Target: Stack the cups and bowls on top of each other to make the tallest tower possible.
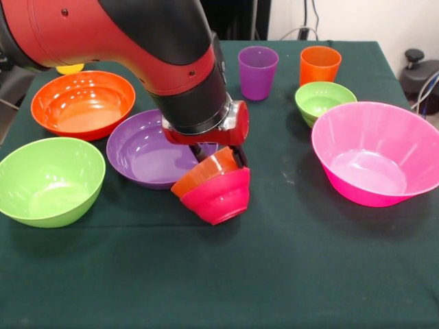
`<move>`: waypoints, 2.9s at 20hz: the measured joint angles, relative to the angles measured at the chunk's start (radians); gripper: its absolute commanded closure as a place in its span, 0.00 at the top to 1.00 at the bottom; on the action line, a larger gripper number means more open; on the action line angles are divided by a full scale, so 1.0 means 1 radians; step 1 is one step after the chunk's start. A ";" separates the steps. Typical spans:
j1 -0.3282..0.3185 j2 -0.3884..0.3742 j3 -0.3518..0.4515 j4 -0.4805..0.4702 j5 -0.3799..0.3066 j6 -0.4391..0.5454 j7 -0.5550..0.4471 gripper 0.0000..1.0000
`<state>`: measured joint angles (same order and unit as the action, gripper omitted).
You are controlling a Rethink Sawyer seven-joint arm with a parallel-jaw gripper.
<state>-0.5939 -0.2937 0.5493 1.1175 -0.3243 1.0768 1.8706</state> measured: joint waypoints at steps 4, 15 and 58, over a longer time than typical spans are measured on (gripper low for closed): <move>0.012 0.016 -0.001 -0.023 0.015 0.000 0.000 1.00; 0.063 0.094 -0.005 -0.122 0.040 0.000 0.000 1.00; 0.089 0.146 -0.074 -0.235 0.050 0.000 0.000 1.00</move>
<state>-0.5044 -0.1474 0.4752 0.8827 -0.2741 1.0766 1.8706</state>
